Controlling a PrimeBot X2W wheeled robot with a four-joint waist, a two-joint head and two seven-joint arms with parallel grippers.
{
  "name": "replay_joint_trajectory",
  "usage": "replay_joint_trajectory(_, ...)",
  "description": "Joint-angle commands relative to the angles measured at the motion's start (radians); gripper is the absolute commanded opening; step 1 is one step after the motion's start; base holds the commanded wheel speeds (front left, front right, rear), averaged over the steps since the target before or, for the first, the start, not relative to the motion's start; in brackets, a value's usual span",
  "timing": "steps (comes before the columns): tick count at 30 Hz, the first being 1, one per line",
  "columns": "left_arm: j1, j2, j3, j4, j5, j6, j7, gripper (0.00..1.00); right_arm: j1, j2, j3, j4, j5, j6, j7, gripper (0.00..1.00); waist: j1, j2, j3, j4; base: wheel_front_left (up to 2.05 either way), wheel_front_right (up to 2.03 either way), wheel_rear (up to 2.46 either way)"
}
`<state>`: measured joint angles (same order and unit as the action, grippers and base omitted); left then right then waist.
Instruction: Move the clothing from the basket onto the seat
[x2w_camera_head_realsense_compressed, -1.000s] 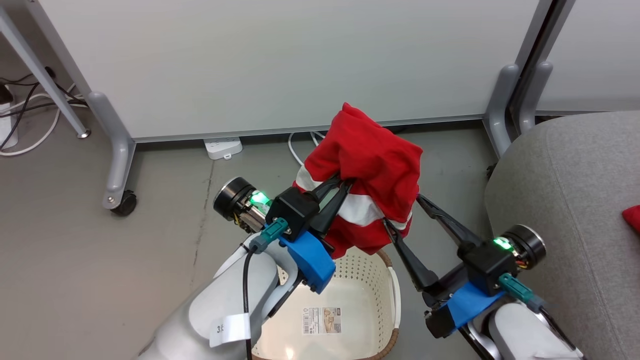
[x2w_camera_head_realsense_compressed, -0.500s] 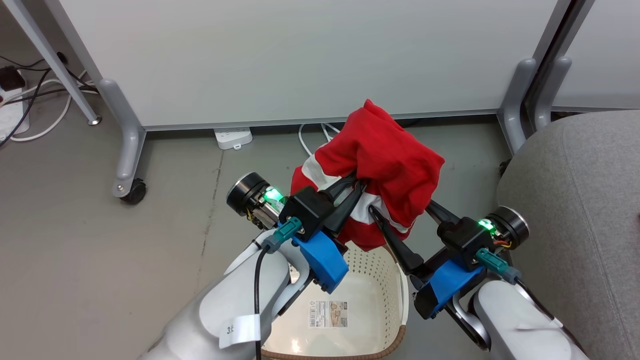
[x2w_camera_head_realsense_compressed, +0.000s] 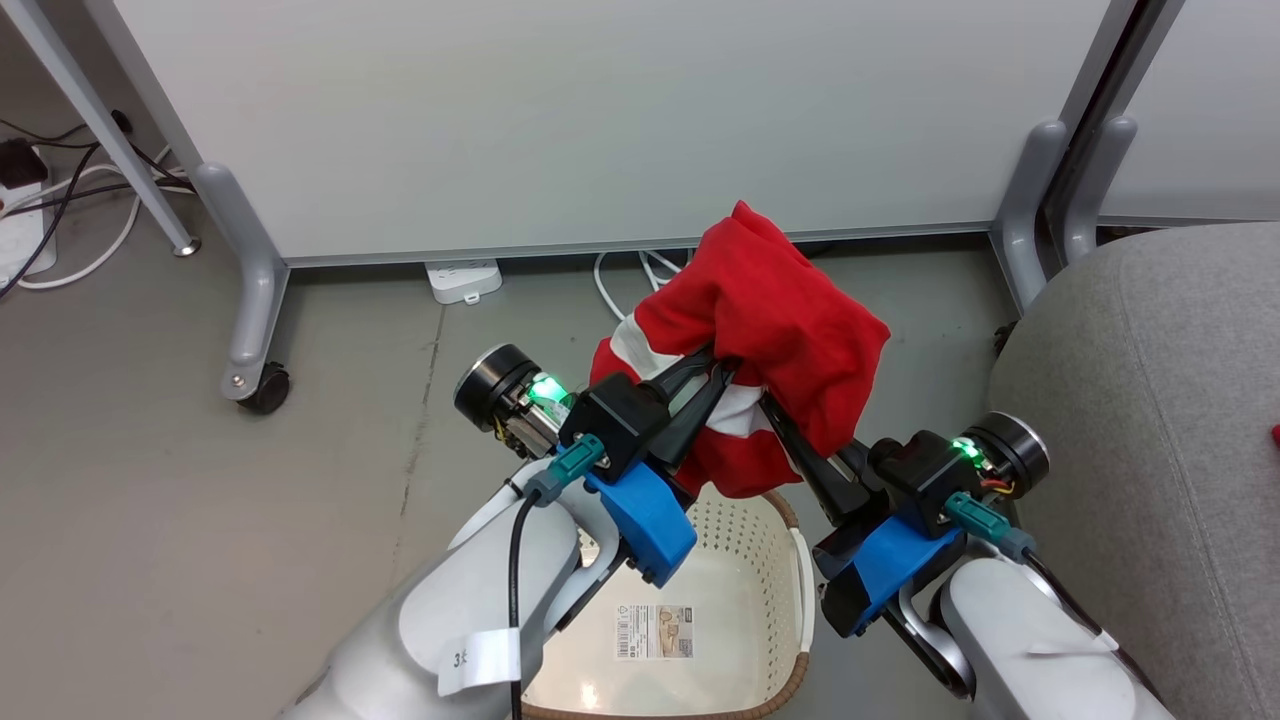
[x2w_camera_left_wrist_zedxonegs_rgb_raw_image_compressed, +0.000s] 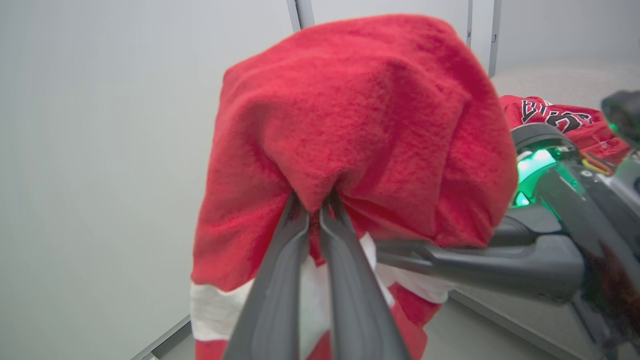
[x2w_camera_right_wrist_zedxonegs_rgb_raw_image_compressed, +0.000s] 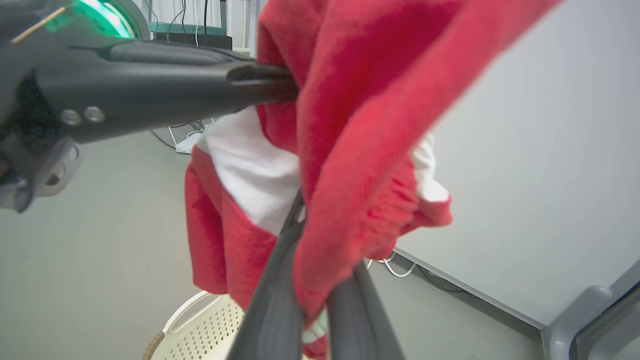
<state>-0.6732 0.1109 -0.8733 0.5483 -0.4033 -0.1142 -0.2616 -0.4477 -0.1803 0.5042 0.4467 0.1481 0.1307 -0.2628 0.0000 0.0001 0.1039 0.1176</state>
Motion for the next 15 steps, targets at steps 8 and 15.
replay_joint_trajectory(8,-0.001,-0.001,0.009,0.003,0.007,-0.005,-0.005,0.0,-0.014,-0.003,0.003,0.003,0.003,0.0,-0.003,0.0,0.0,-0.0001,-0.003,-0.001,0.0,0.0,0.0)
replay_joint_trajectory(15,0.004,-0.001,0.016,0.0,0.014,0.006,-0.005,1.0,-0.009,-0.006,0.004,0.0,0.006,0.0,-0.003,0.0,0.0,-0.0001,-0.004,-0.002,0.0,0.0,0.0)
